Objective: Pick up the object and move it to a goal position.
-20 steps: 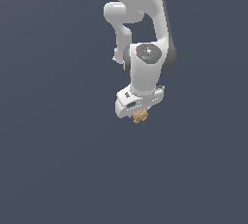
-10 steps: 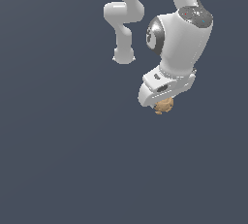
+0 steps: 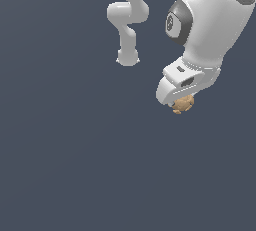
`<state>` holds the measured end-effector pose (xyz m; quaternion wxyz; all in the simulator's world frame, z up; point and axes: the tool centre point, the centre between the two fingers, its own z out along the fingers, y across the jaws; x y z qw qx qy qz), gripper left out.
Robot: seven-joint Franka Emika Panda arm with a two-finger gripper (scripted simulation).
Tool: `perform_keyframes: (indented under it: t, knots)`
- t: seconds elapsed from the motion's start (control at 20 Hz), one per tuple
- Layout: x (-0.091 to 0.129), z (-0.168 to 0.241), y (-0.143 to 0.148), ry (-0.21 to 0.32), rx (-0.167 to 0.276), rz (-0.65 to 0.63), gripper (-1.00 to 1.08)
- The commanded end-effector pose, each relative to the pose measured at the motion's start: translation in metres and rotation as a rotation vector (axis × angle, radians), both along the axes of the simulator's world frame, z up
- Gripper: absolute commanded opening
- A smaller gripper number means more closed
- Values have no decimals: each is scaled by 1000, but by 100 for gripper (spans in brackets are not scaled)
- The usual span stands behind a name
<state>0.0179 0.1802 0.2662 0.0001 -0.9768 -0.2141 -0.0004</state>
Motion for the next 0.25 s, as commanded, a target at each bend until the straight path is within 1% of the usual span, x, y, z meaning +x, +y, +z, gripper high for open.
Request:
perform_keyframes:
  t: [0.0, 0.2]
  knots:
    - [1, 2, 2, 1, 0, -1, -100]
    - [1, 1, 1, 1, 0, -1, -100]
